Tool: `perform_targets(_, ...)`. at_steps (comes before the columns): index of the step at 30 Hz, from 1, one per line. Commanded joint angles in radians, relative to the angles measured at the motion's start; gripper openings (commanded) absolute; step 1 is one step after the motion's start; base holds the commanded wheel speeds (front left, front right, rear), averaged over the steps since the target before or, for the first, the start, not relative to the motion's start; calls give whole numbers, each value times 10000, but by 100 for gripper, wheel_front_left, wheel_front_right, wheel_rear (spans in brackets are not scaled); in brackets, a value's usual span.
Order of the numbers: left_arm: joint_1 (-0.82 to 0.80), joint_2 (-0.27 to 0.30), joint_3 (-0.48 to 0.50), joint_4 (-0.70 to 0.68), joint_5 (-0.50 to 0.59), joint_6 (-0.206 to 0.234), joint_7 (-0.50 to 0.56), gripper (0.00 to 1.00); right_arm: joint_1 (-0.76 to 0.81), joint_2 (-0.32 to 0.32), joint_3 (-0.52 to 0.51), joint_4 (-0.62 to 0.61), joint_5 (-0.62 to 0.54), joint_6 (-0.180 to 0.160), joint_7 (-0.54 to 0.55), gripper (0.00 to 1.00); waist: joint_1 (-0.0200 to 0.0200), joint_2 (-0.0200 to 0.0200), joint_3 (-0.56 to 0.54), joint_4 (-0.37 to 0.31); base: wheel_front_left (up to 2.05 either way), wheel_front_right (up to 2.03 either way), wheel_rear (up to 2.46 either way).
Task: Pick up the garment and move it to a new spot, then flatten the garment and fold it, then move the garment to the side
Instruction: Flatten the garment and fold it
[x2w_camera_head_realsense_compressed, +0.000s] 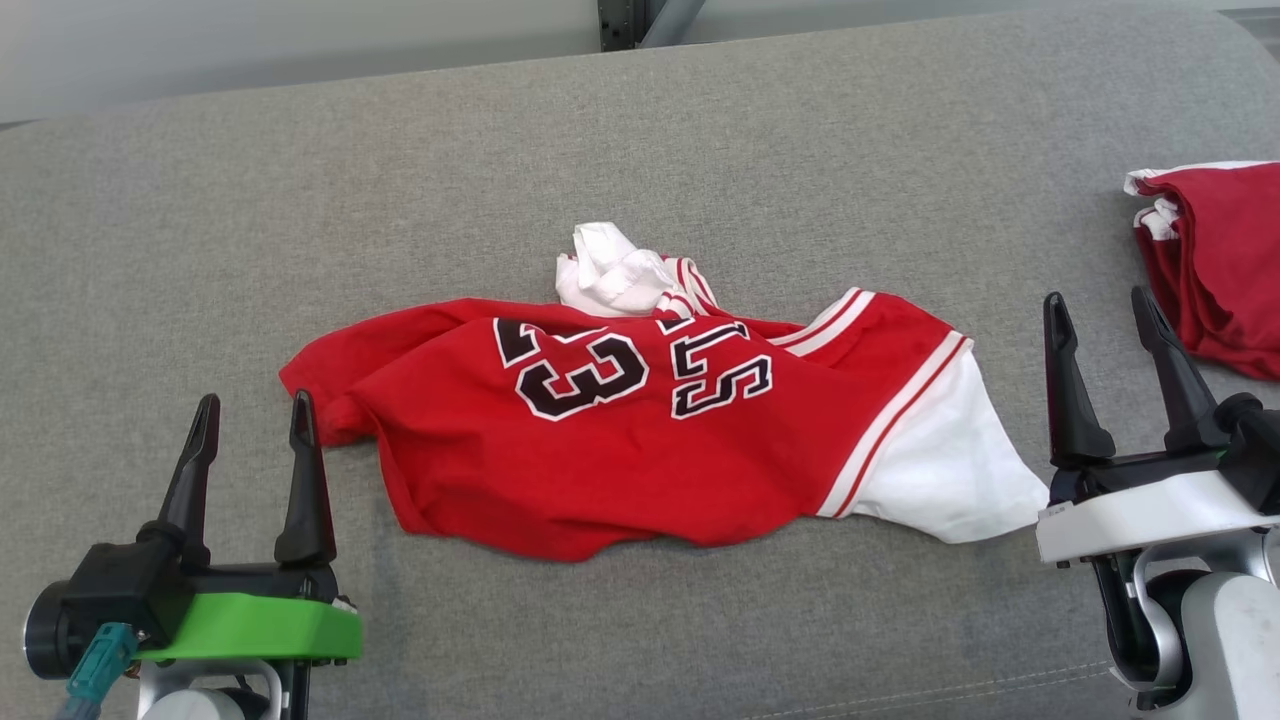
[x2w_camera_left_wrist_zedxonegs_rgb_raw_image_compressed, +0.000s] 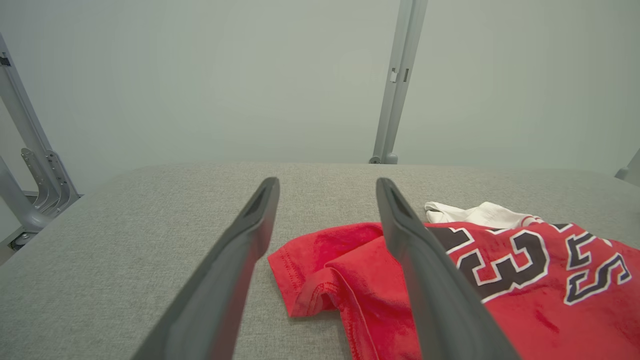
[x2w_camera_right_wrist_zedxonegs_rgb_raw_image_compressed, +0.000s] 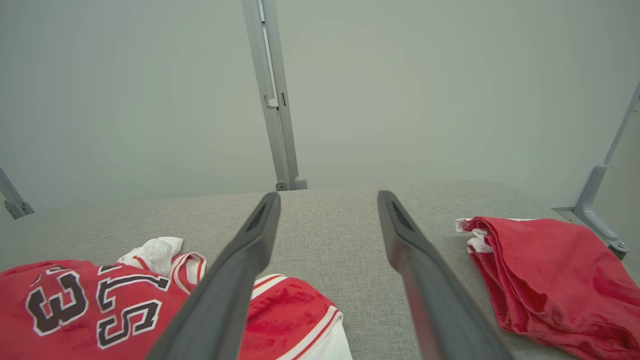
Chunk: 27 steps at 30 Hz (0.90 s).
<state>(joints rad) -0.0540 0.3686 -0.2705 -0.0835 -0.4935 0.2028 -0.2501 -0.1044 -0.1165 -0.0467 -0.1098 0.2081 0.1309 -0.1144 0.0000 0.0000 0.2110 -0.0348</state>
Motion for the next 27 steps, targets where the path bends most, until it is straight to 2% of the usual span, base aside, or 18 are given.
perform_targets(1, 88, -13, -27, -17, -55, 43, 13, 100, 114, 8, -30, -77, -70, -5, 49, 100, 0, 0, 15, 27, 0, 0, 0)
perform_targets(8, 81, -59, -332, -13, -179, -125, 427, 100, 76, 44, -13, -125, -95, -5, 71, 100, 0, 0, 88, 79, 0, 0, 0)
perform_targets(13, 164, -133, -931, 159, -750, -524, 1706, 100, -23, 62, 61, -118, -94, -5, 63, 100, 0, 0, 299, 117, 0, 0, 0)
perform_targets(17, 160, -195, -1333, 499, -1104, -665, 2598, 100, -140, 86, 150, -69, -87, -5, 17, 100, 0, 0, 518, 84, 0, 0, 0)
perform_targets(24, -230, -383, -1377, 1676, -1541, -897, 2903, 99, -224, 145, 210, 34, -93, -5, -37, 100, 0, 0, 785, -79, 0, 0, 0)
perform_targets(25, -298, -381, -1359, 1797, -1555, -933, 2847, 89, -233, 150, 202, 38, -91, -5, -50, 100, 0, 0, 810, -99, 0, 0, 0)
perform_targets(27, -427, -407, -1333, 2079, -1629, -1034, 2781, 58, -247, 150, 185, 61, -91, -5, -81, 100, 0, 0, 840, -121, 0, 0, 0)
